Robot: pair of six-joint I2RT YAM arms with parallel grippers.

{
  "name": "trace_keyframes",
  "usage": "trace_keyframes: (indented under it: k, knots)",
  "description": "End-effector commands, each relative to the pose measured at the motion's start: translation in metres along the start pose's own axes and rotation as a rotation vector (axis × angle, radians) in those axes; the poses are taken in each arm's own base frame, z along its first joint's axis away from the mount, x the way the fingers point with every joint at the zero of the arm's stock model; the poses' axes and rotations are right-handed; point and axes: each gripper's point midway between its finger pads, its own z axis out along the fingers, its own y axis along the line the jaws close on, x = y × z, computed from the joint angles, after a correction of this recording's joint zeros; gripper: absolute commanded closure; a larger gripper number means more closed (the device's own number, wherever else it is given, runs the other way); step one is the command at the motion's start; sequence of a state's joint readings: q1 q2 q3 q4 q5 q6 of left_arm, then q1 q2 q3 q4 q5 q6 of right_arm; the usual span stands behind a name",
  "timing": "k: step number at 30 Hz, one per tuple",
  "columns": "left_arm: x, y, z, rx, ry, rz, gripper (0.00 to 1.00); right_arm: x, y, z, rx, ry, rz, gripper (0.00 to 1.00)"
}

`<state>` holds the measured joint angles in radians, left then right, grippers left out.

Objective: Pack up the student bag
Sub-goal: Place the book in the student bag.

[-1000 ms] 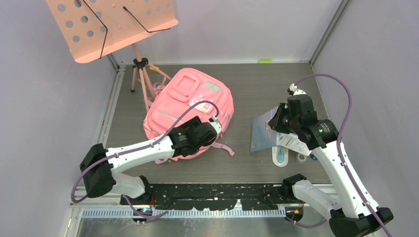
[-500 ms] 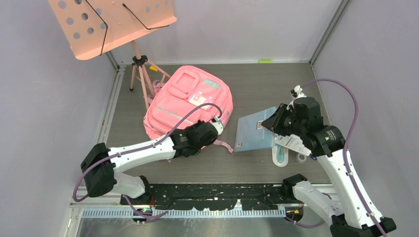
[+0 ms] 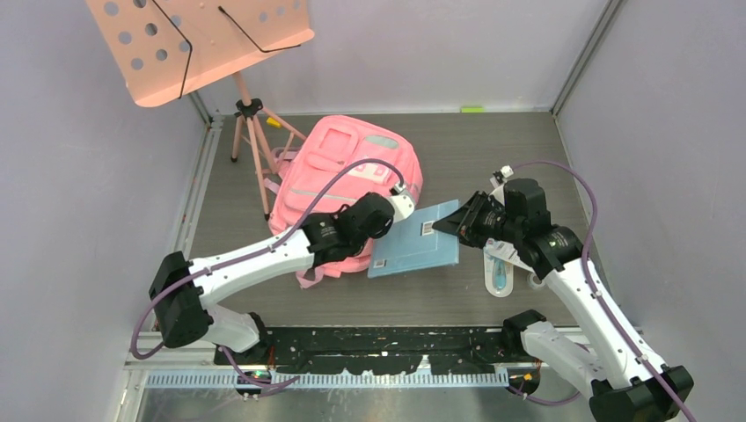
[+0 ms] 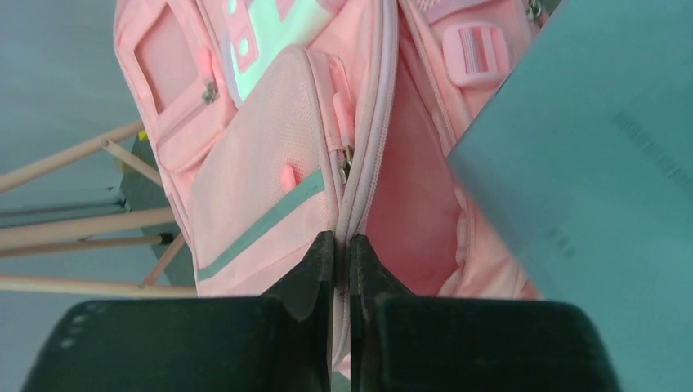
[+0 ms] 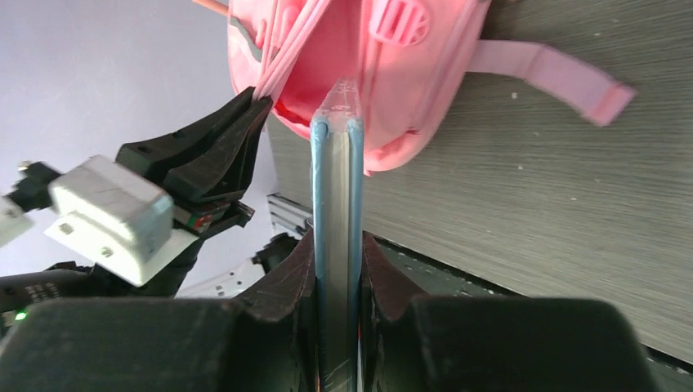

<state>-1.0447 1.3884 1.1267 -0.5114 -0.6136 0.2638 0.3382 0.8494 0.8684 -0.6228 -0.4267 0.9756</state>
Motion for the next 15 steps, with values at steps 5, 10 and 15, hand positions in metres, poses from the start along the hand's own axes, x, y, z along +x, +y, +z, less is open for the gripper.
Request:
trace_keyframes:
  k: [5, 10, 15]
  knots:
    - [-0.084, 0.015, -0.006, 0.019, -0.235, -0.194, 1.00, -0.024, 0.055, 0.003, -0.213, -0.083, 0.056, 1.00]
    - [-0.099, 0.003, -0.012, 0.106, -0.284, -0.268, 1.00, -0.043, 0.036, 0.026, -0.187, -0.182, 0.150, 0.99]
    - [-0.113, -0.009, -0.011, 0.176, -0.310, -0.317, 1.00, -0.053, 0.027, 0.055, -0.205, -0.252, 0.197, 1.00]
